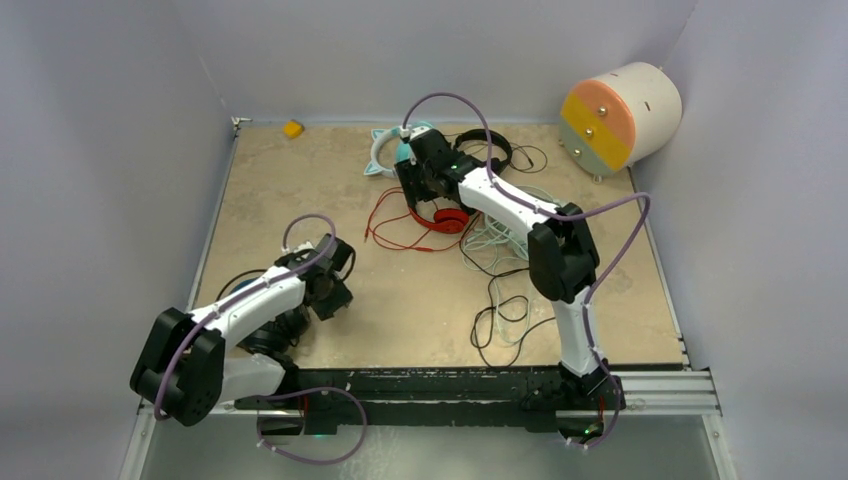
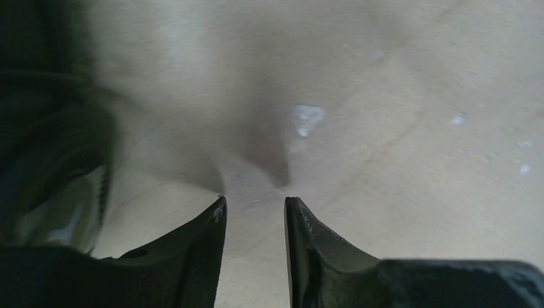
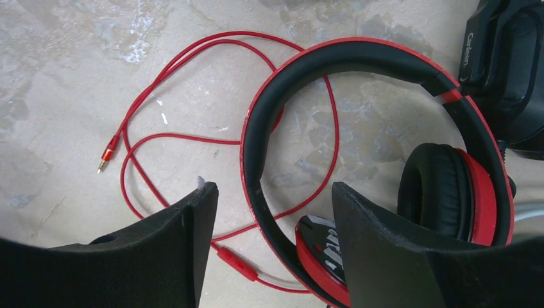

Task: Wrap the headphones
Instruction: Move the headphones to the center of the board.

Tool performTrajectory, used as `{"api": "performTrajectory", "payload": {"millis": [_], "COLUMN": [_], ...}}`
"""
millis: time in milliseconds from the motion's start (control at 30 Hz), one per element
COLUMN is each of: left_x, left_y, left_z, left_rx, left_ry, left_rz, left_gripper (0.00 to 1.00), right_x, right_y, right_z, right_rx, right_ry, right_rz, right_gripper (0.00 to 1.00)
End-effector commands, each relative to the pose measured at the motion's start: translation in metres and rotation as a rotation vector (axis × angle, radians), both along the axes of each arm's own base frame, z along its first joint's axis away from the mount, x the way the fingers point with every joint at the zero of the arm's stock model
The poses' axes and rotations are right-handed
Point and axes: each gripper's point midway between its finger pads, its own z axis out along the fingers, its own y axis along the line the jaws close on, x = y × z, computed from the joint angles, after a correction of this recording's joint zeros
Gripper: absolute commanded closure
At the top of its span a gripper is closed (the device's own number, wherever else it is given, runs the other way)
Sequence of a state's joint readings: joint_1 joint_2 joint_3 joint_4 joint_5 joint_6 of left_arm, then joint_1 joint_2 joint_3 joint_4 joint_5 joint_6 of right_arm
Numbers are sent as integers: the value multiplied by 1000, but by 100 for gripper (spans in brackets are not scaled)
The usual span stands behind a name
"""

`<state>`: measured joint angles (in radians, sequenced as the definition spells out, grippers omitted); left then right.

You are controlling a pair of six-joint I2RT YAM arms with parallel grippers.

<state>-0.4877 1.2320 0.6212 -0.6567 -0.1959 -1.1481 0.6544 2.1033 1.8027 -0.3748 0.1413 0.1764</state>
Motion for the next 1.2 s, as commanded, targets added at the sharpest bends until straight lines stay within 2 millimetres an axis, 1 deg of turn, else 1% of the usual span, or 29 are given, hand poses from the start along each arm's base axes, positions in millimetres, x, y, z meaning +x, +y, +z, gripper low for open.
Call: {"api": "performTrajectory", "payload": {"millis": [0,100,200,267,333,400,467,533,567,633,700,733,767,800,867,933,967,1033,1067,1100,1167], "left_x": [-5,4,4,0,-2,3,12,29,38,56,73,78,80,83,84,82,81,78,77,75,72], "left_y": [30,36,56,74,89,99,106,109,109,103,90,84,80,73,59,46,38,22,15,8,-5], "left_z": [13,8,5,4,0,0,4,13,19,30,44,51,57,65,79,91,97,107,110,114,116], "left_rx": [113,69,65,85,61,14,-2,2,6,-11,-53,-70,-84,-114,-174,-234,-271,-343,-371,-398,-411], "left_ry": [12,15,18,14,16,0,-17,-55,-75,-118,-188,-221,-249,-289,-379,-460,-495,-538,-551,-563,-564], "left_rz": [192,220,284,357,427,488,529,503,472,373,219,148,110,66,-3,-61,-104,-179,-214,-255,-307], "left_gripper": [62,63,64,64,64,64,64,66,67,69,71,71,71,71,66,63,63,62,61,60,58], "right_x": [11,12,8,7,6,7,9,9,8,4,-2,-6,-11,-17,-33,-55,-69,-103,-122,-145,-186], "right_y": [1,3,9,12,16,18,17,17,17,18,24,27,31,35,45,50,51,56,57,62,58], "right_z": [9,-5,-20,-30,-36,-41,-46,-51,-53,-57,-56,-55,-48,-45,-35,-28,-27,-21,-22,-20,-28], "right_rx": [-48,-75,-96,-113,-126,-132,-151,-168,-177,-188,-189,-182,-163,-140,-76,-56,-59,-57,-53,-40,-9], "right_ry": [-50,-31,-3,18,32,37,39,46,50,60,61,61,57,58,62,76,84,88,99,107,161], "right_rz": [10,25,56,67,71,67,55,62,68,86,109,118,125,136,175,213,234,292,328,379,460], "right_gripper": [31,32,32,32,32,33,33,35,38,44,54,61,67,74,85,96,100,100,100,100,100]}}
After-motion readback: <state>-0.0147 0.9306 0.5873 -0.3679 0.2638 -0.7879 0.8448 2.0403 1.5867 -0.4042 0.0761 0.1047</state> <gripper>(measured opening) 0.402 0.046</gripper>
